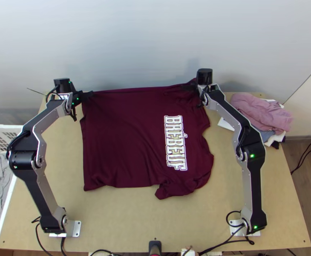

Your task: Fold the t-shirt

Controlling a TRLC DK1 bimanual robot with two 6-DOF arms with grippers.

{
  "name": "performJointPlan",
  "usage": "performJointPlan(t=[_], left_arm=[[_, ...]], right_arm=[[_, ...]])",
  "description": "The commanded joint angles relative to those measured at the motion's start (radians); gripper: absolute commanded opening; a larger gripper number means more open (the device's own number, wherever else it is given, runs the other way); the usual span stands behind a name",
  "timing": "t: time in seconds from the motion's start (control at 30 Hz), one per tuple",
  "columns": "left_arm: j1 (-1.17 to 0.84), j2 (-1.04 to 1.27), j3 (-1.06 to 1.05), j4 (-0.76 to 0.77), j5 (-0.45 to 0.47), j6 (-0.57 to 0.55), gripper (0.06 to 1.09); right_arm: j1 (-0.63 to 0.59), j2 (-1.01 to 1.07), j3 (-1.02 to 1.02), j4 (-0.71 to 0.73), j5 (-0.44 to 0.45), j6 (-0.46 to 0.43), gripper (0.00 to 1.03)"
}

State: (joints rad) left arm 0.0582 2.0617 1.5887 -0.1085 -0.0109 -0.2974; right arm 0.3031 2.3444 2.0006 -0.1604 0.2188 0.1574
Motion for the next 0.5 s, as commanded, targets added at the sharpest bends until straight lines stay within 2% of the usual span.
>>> performJointPlan(t=[0.0,0.07,0.17,0.2,0.3,0.47], left_arm=[[-0.014,-0.057,-0.041,-0.043,0.003,-0.092,0.53],[-0.014,-0.061,-0.038,-0.057,0.0,-0.092,0.66],[-0.011,-0.069,-0.007,-0.115,-0.001,-0.094,1.01],[-0.009,-0.068,0.024,-0.175,-0.001,-0.094,1.04],[-0.008,-0.101,0.063,-0.289,0.0,-0.089,1.04],[-0.024,-0.288,-0.03,-0.441,0.014,-0.039,1.04]], right_arm=[[0.011,0.001,0.021,-0.139,-0.029,0.036,0.81],[0.018,0.003,0.043,-0.192,-0.029,0.031,0.99],[0.028,-0.019,0.053,-0.252,-0.033,0.027,0.99],[0.031,-0.033,0.05,-0.269,-0.033,0.028,0.99],[0.034,-0.108,0.007,-0.28,-0.035,0.028,0.99],[0.031,-0.258,-0.076,-0.288,-0.053,0.031,0.99]])
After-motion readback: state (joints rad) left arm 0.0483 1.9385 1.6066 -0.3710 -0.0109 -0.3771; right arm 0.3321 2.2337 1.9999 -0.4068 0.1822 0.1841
